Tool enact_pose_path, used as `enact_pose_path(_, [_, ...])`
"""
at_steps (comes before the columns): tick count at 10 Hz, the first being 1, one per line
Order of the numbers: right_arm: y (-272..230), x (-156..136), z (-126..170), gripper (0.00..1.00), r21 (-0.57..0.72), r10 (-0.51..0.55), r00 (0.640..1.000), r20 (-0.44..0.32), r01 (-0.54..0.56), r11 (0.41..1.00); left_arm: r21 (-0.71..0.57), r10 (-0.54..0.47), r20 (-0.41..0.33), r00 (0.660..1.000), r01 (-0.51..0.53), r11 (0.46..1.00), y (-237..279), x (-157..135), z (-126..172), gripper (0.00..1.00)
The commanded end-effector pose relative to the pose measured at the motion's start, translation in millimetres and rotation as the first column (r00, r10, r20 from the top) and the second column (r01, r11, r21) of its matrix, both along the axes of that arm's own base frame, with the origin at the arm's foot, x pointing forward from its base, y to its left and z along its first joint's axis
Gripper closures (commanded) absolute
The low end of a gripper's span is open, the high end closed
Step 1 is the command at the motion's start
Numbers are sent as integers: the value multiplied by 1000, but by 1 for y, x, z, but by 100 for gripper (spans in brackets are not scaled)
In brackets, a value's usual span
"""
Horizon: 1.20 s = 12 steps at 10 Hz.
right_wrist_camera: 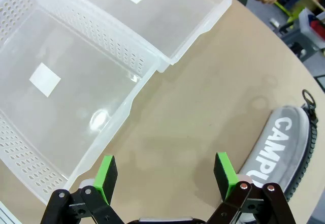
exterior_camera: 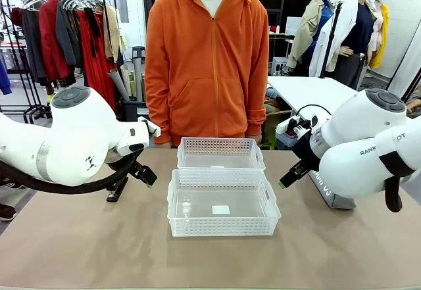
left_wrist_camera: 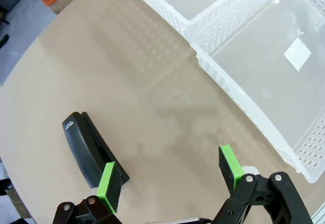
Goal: Distribute items into two baskets.
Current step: Pick up the Pencil pouch that the person points to.
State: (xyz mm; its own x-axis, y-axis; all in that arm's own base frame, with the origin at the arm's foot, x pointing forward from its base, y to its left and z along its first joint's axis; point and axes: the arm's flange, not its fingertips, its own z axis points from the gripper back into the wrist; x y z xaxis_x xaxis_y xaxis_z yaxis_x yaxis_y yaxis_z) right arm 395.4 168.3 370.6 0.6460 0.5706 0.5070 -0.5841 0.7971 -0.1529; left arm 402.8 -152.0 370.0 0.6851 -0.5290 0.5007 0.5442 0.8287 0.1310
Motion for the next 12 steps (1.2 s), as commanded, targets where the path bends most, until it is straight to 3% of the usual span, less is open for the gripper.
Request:
enact_pose_path(1, [6, 2, 2, 0, 35, 4, 999, -39, -3, 999, 0, 0, 0, 1000, 0, 1000, 0, 0, 0, 0])
enact_pose_path(5, [2, 4, 31, 0, 120, -11, 994, -107, 24, 992, -105, -76, -28, 997, 73, 992, -4, -20, -3, 0])
enact_pose_path(8, [-1, 17, 54, 0, 185, -33, 978, -204, 72, 980, -209, -156, -32, 987, 146, 967, 20, -40, 6, 0])
enact_pose_path(10, [-8, 30, 59, 0, 233, -33, 973, -227, 87, 969, -236, -149, -47, 988, 134, 962, 39, -53, 8, 0])
enact_pose_path(11, [-10, 32, 58, 0, 246, -33, 978, -205, 84, 966, -198, -134, -29, 991, 126, 972, -10, -15, 25, 0])
enact_pose_path(12, [0, 17, 62, 0, 200, -64, 975, -212, 108, 974, -198, -134, -29, 991, 126, 972, -10, -15, 25, 0])
